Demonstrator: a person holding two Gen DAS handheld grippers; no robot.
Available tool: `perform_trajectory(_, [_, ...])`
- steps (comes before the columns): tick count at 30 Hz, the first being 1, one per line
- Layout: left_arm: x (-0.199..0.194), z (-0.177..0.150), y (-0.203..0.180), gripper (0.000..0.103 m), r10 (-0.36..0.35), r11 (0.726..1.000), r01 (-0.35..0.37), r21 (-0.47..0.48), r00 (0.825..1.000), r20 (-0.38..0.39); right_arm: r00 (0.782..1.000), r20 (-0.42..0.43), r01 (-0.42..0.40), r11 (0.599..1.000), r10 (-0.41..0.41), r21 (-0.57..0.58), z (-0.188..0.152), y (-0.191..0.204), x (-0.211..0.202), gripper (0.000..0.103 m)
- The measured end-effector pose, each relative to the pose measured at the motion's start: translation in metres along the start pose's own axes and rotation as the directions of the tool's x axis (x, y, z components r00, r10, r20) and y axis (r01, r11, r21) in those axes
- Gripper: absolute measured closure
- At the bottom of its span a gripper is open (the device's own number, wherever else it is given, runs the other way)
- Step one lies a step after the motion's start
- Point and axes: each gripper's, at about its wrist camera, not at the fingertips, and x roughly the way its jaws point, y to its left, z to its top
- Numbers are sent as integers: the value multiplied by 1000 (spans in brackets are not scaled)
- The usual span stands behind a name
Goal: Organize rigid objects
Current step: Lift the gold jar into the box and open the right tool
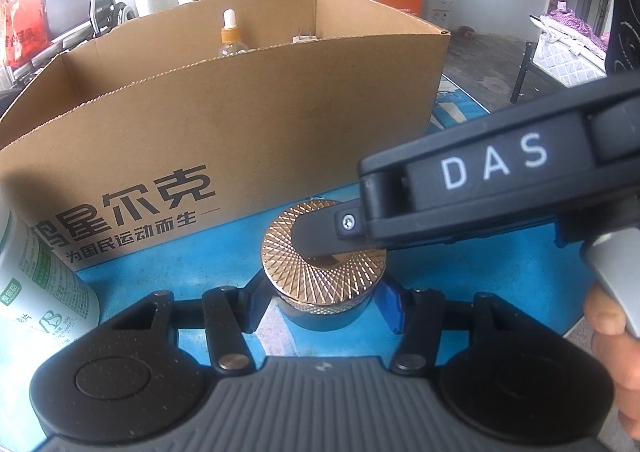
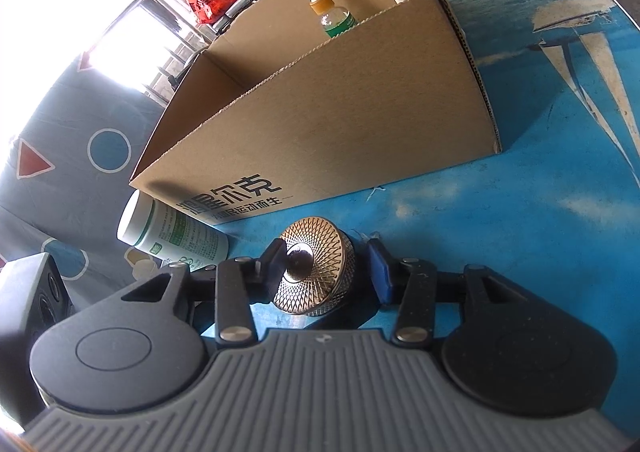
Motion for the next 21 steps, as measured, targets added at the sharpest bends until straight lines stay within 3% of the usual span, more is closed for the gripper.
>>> perform_trajectory(13, [-8,-3,1,46,-7,1000,7,-18,1000,5,1000,2,22,999,-22,-31,-4,8,-4,60])
perform_trajectory(21, [-38,-2,1,46,-2,999,4,-31,998,65,998,45,39,994,-35,-102,-8,34,-25,60])
